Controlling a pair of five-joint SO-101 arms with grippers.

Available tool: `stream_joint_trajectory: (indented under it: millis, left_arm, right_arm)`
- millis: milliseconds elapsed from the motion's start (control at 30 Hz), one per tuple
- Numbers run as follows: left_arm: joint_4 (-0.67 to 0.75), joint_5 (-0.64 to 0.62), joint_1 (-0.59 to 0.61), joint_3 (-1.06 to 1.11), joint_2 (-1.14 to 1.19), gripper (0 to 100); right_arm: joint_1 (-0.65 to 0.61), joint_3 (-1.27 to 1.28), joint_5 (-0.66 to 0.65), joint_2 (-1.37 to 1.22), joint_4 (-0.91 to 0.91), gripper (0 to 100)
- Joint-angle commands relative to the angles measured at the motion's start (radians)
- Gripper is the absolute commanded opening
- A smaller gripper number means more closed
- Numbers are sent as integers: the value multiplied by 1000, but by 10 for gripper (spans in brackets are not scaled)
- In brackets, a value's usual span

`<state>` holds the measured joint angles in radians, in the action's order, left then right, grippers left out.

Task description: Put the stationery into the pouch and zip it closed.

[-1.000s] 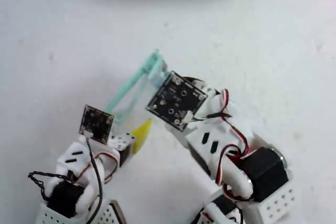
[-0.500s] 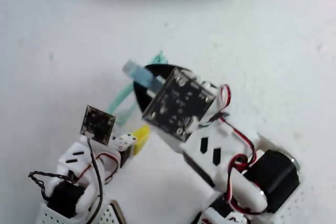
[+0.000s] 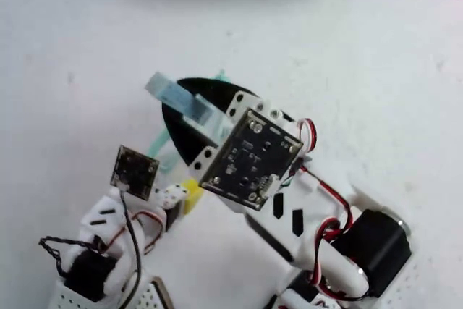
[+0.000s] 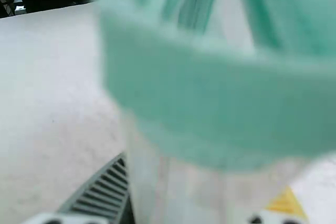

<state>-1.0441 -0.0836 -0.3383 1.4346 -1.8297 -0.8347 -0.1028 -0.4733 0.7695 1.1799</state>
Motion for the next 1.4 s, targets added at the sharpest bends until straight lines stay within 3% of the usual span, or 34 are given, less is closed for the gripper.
stream_joint_trajectory:
  millis: [0,233,400,567,867,1367]
  left_arm:
    - [21,8,-21,-18,-2,251]
    - [25,8,-19,-15,-2,251]
    - [25,8,-15,-18,-2,251]
    - [25,8,-15,-21,-2,252]
    - [18,8,-12,-34,-2,252]
    - [25,8,39,-34,-2,252]
  right_arm:
    - [-5,-32,0,-7,-36,18]
    - [-12,-11,41,-7,-143,17]
    - [-12,-9,298,-8,-262,17]
    - [-7,103,434,-5,-277,17]
    - [31,500,439,4,-470,16]
    - [50,582,433,216,-426,16]
